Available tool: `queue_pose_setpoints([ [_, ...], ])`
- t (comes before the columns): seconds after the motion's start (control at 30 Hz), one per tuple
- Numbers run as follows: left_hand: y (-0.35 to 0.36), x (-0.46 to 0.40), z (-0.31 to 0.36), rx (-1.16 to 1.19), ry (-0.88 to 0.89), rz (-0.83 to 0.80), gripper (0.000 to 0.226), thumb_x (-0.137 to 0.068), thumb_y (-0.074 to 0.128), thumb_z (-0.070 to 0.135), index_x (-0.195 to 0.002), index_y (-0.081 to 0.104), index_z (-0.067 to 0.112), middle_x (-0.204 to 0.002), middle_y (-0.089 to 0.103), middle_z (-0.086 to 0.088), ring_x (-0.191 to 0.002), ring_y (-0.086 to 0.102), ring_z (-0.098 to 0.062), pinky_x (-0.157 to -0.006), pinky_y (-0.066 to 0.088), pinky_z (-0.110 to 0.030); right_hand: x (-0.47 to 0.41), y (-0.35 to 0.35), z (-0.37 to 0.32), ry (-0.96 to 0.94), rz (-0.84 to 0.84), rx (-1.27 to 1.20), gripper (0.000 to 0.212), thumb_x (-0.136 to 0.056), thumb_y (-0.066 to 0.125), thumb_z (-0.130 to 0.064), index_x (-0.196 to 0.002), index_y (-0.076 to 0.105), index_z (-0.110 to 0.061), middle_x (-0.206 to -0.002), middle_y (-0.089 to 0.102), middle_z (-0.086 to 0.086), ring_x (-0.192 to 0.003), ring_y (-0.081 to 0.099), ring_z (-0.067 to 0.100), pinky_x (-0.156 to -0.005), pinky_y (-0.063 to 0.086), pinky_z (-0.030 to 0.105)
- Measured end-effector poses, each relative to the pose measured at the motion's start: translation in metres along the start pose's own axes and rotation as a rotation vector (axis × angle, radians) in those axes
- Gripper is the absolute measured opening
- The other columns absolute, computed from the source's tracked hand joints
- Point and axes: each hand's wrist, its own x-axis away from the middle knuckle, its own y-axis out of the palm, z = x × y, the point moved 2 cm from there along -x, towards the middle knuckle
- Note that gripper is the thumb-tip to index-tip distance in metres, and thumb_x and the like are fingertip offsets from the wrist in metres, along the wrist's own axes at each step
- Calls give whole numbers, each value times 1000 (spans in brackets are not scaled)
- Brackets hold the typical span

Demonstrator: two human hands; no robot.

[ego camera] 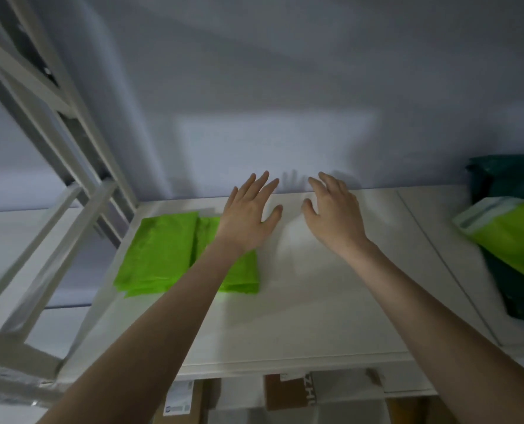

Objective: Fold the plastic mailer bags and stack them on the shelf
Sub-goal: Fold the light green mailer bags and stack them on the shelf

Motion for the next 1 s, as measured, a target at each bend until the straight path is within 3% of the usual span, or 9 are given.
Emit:
queue_pose_setpoints([
  [0.27,48,-41,103,71,111,-34,54,-97,42,37,-147,26,26,-157,17,5,-146,8,-15,-118,8,-37,19,-53,121,140,78,66,47,-95,43,-23,-140,39,-10,-150,33,11,-137,30,27,-105,31,41],
  [0.47,104,-69,186,249,153,-123,58,-95,49,29,-147,26,20,-156,18,2,-143,17,-15,-112,20,-28,44,-89,221,253,121,120,45,-88,50,-17,-131,49,-3,-137,47,17,-118,48,36,-87,44,41],
  [0.6,148,-84,237,330,167,-193,59,-94,51,28,-146,27,17,-155,22,-1,-142,20,-16,-112,22,-30,66,-109,287,356,128,153,49,-91,50,-20,-137,42,-5,-143,41,15,-127,41,32,-98,37,41],
  [0.77,199,-93,293,398,143,-289,59,-93,53,23,-145,27,15,-149,31,-4,-137,28,-19,-107,24,-25,94,-118,360,492,89,179,52,-91,49,-25,-138,38,-6,-140,41,14,-126,39,32,-98,38,43],
  [1.0,254,-95,322,364,25,-416,61,-92,54,30,-145,26,17,-146,32,-10,-133,31,-28,-107,30,-37,120,-106,424,678,-36,111,58,-92,50,-29,-143,29,-11,-150,23,12,-131,28,37,-101,34,48],
])
